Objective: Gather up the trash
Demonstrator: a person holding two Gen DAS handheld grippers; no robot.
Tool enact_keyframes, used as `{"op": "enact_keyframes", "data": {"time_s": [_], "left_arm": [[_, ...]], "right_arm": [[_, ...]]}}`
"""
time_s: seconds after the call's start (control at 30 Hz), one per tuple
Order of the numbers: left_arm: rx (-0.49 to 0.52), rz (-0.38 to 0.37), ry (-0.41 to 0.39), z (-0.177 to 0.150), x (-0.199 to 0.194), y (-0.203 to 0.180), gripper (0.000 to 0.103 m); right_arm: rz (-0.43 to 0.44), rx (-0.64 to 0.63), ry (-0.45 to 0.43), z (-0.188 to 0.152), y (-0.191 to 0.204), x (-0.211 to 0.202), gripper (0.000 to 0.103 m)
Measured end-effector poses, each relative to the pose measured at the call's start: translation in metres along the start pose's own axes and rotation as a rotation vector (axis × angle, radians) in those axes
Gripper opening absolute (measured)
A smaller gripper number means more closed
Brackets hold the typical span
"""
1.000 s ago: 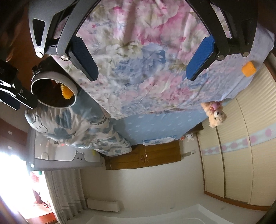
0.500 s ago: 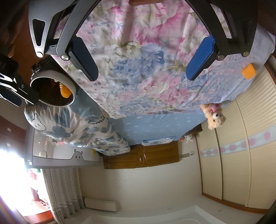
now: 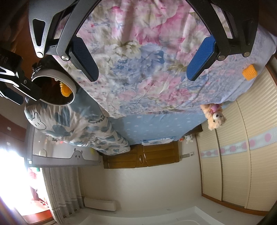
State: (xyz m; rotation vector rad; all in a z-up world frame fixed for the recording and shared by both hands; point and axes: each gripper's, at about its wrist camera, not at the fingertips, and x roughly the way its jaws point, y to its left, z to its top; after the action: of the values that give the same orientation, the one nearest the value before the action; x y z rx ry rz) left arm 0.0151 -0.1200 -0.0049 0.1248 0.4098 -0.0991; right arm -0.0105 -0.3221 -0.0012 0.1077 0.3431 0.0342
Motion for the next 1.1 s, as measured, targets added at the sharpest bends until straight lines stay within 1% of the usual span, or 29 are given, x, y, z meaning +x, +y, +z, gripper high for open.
{"op": "enact_keyframes", "data": {"time_s": [1.1], "left_arm": [[-0.005, -0.006, 0.002, 0.0004, -0.0007, -0.0003, 0.103]], "right_arm": [[0.007, 0.002, 0.001, 0.0012, 0.0046, -0.0007, 0.103]]}}
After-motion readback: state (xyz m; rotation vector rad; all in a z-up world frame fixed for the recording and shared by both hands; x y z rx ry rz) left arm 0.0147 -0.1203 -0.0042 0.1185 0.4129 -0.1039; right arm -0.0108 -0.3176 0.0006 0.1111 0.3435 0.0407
